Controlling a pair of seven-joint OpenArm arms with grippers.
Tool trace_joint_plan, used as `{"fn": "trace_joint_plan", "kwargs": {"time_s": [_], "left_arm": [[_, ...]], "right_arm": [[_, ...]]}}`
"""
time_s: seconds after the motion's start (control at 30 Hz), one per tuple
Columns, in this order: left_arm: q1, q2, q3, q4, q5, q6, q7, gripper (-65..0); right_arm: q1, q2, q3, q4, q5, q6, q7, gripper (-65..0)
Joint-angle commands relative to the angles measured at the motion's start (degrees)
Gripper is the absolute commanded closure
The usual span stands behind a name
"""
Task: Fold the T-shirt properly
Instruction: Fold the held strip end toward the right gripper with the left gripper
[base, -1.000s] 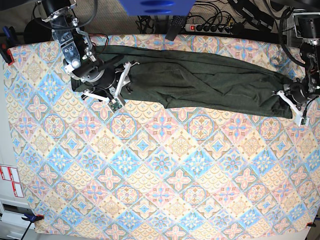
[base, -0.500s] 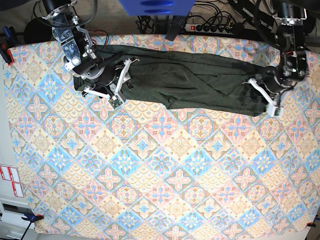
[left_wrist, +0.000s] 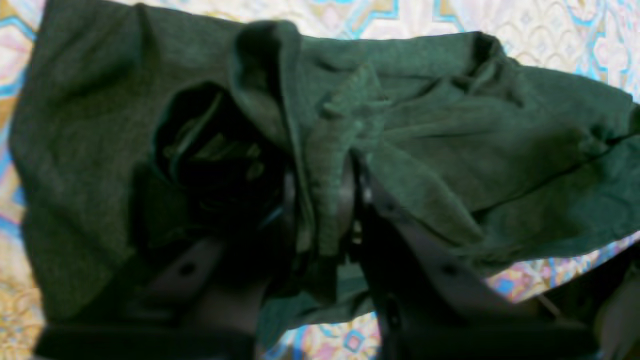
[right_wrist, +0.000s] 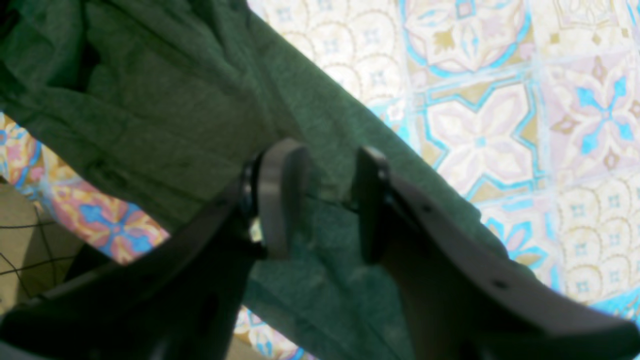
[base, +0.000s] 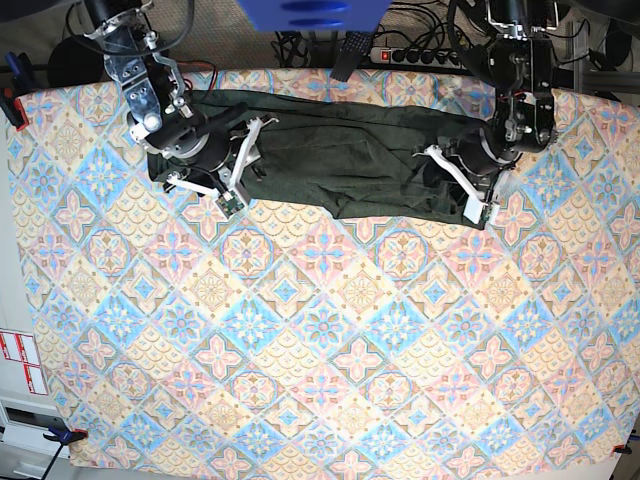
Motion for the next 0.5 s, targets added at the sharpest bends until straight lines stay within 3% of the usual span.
{"fn": "trace_joint_plan", "kwargs": {"time_s": [0.0,0.13,0.47], "left_arm": [[-0.6,0.2,1.2,0.9,-0.8,-0.3,-1.0,0.0],[-1.5,0.4,4.4,0.5,-0.8,-0.3,-1.0,0.0],[-1.7,1.9,5.0,0.5,-1.2,-0.3,-1.0,0.0]], "right_arm": [[0.5,0.4,0.3,1.2,0.2,0.2,1.0,-19.6],[0.5,0.4,0.3,1.2,0.2,0.2,1.0,-19.6],[0.5,0.4,0.3,1.2,0.2,0.2,1.0,-19.6]]}}
